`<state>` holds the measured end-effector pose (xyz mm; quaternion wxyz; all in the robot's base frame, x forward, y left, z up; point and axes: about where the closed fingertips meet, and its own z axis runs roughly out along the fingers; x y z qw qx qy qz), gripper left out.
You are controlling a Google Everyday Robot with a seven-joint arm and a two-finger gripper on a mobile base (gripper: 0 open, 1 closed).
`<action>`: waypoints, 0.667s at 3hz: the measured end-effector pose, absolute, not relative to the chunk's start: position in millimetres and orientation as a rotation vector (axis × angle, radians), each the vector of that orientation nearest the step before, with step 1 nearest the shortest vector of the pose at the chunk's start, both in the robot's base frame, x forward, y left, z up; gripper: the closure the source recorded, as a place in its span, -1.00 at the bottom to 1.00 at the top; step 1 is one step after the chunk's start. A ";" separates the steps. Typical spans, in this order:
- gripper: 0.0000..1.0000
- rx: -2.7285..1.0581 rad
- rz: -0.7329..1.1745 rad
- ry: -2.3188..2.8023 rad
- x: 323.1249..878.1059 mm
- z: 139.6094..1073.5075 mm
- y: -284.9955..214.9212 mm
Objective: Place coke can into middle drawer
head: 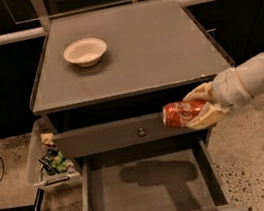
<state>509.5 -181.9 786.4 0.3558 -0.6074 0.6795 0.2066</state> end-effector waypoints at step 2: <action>1.00 -1.508 0.527 1.761 517.3 672.8 -182.3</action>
Offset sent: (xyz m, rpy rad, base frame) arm 0.0188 -0.0101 -0.1761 0.0499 -0.0516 -0.0659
